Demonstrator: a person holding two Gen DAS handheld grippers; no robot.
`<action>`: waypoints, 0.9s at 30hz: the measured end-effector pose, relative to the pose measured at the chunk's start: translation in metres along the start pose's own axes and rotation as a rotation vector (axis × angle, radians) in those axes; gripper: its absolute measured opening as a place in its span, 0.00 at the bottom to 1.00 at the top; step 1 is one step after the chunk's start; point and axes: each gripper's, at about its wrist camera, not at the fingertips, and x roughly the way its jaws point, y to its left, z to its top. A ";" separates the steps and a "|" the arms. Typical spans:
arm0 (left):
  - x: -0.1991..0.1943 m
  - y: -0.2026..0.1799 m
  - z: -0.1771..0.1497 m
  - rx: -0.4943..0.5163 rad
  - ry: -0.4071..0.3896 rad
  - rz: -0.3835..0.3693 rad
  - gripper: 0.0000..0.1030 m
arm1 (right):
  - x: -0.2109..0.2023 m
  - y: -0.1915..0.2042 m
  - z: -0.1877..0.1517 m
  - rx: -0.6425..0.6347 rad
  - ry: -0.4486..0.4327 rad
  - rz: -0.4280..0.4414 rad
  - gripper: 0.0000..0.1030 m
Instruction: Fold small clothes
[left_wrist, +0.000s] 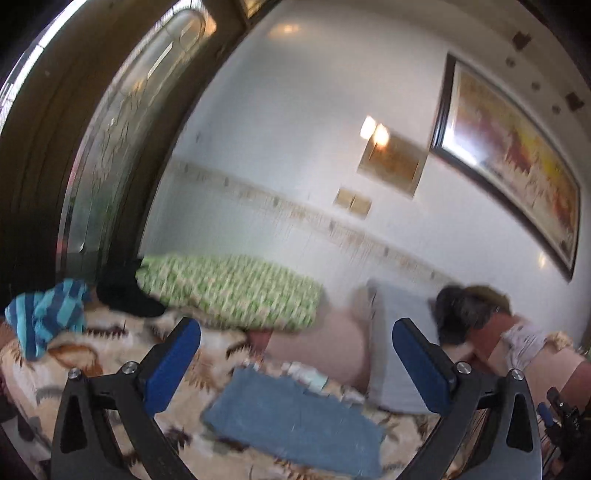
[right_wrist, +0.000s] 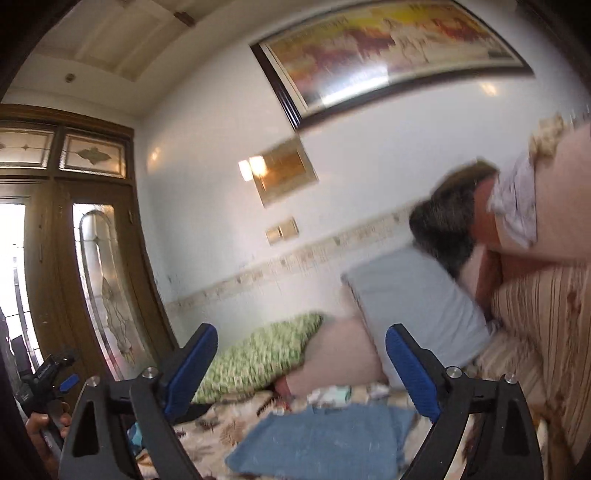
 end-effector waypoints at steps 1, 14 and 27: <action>0.014 0.001 -0.013 0.006 0.041 0.031 1.00 | 0.013 -0.009 -0.021 0.045 0.057 0.002 0.91; 0.119 0.034 -0.133 0.100 0.360 0.293 1.00 | 0.101 -0.045 -0.196 0.139 0.430 -0.054 0.91; 0.123 0.056 -0.141 0.073 0.398 0.299 1.00 | 0.104 -0.027 -0.227 0.130 0.525 -0.066 0.92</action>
